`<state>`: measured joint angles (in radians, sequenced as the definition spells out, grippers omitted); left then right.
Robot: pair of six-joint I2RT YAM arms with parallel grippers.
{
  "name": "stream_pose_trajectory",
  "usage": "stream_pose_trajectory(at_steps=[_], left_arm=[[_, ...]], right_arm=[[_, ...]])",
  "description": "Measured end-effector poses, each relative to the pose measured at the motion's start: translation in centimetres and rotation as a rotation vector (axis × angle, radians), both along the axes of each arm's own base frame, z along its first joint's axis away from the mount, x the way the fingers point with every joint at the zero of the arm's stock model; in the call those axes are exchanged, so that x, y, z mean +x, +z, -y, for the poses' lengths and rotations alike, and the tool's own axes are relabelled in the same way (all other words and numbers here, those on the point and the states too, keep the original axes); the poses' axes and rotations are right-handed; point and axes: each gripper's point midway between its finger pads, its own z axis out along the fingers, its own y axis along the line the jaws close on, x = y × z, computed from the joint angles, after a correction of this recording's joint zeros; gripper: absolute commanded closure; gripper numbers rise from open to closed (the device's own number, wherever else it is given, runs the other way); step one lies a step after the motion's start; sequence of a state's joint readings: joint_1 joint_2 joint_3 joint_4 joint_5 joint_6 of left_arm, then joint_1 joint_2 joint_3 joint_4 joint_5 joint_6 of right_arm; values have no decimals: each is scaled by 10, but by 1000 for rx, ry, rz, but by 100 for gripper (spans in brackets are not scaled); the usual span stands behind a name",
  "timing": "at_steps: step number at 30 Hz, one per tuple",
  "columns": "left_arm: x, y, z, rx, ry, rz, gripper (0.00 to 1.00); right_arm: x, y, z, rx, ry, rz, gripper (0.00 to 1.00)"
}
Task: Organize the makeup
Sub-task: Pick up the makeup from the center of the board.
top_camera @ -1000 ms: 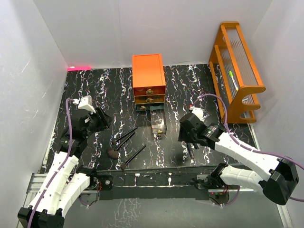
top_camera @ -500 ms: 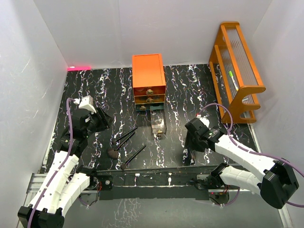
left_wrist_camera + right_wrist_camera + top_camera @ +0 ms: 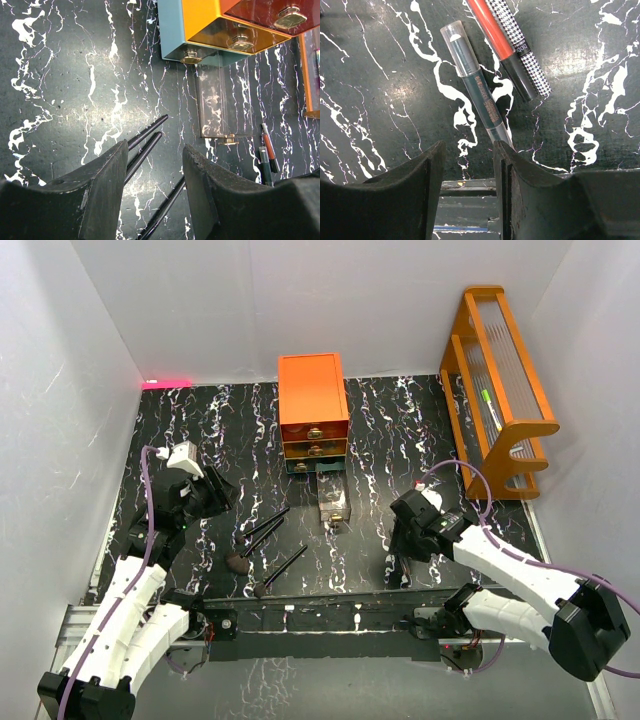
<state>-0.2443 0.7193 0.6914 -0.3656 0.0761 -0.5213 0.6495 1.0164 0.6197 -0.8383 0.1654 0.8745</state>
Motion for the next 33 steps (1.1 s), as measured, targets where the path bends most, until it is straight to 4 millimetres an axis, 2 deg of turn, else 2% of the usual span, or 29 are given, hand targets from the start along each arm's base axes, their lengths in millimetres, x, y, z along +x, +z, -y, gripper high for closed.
stream_pose_trajectory(at_steps=[7,26,33], left_arm=[[0,-1,0,0,0,-3,53],[0,-2,0,-1,2,-7,53],[0,-2,0,-1,2,-8,53]], right_arm=[[1,-1,1,-7,-18,-1,54],[5,-21,1,-56,-28,-43,53],[8,-27,1,-62,-26,-44,57]])
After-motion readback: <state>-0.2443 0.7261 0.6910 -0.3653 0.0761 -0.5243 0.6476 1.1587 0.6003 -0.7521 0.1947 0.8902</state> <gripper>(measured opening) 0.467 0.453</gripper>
